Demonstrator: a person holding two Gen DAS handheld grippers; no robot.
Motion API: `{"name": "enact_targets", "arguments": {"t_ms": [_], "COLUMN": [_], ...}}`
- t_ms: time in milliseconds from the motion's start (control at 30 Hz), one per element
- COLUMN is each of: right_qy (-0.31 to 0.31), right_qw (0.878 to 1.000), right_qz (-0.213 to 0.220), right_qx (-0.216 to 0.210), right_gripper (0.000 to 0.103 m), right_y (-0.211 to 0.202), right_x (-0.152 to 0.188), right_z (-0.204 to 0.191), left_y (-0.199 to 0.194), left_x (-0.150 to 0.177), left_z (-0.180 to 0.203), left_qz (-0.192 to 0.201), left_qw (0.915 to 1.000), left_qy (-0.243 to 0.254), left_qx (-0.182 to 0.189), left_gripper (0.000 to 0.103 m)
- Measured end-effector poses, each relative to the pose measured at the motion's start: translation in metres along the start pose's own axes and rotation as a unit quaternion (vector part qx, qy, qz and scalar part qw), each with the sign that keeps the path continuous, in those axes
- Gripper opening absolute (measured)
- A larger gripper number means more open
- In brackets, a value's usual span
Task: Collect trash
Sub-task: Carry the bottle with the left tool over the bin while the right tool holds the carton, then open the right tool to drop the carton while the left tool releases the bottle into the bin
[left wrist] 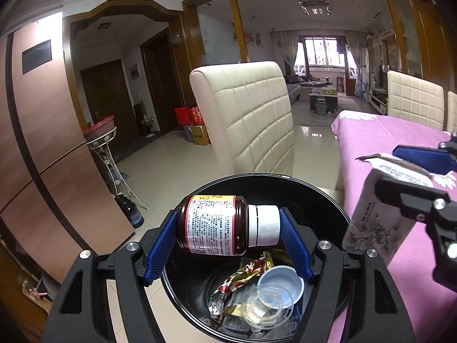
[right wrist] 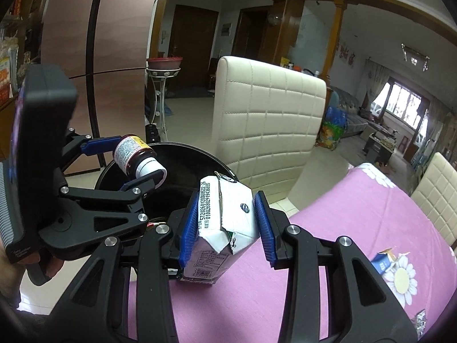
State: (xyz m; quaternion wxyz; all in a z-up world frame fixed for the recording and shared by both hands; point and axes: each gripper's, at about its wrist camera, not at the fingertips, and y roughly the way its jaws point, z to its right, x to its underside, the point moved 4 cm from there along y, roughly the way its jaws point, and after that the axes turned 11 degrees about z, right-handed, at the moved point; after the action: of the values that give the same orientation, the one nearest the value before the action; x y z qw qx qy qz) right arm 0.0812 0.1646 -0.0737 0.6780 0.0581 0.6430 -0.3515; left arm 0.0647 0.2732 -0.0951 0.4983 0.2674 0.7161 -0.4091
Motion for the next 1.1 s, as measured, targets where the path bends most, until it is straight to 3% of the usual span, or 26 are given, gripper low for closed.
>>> {"name": "enact_targets", "arguments": {"t_ms": [100,200,1033,1100], "right_qy": [0.009,0.007,0.039,0.040], "right_qw": [1.000,1.000,0.997,0.997], "right_qz": [0.003,0.022,-0.018,-0.019], "right_qx": [0.000,0.020,0.062,0.066], "right_gripper": [0.042,0.079,0.081,0.081], "right_y": [0.004,0.004,-0.010,-0.010], "right_x": [0.001,-0.001,0.025,0.026], "right_z": [0.001,0.004,0.044,0.045], "left_y": [0.001,0.003,0.006,0.005], "left_x": [0.002,0.003,0.001,0.003], "left_z": [-0.003,-0.005,0.015,0.015], "left_qz": [-0.003,-0.006,-0.021,-0.024], "left_qw": [1.0000,1.0000,0.9995,0.9990], "left_qy": [-0.002,-0.003,0.002,-0.004], "left_qx": [-0.001,-0.002,0.024,0.039], "left_gripper": [0.068,0.068,0.069,0.078]}}
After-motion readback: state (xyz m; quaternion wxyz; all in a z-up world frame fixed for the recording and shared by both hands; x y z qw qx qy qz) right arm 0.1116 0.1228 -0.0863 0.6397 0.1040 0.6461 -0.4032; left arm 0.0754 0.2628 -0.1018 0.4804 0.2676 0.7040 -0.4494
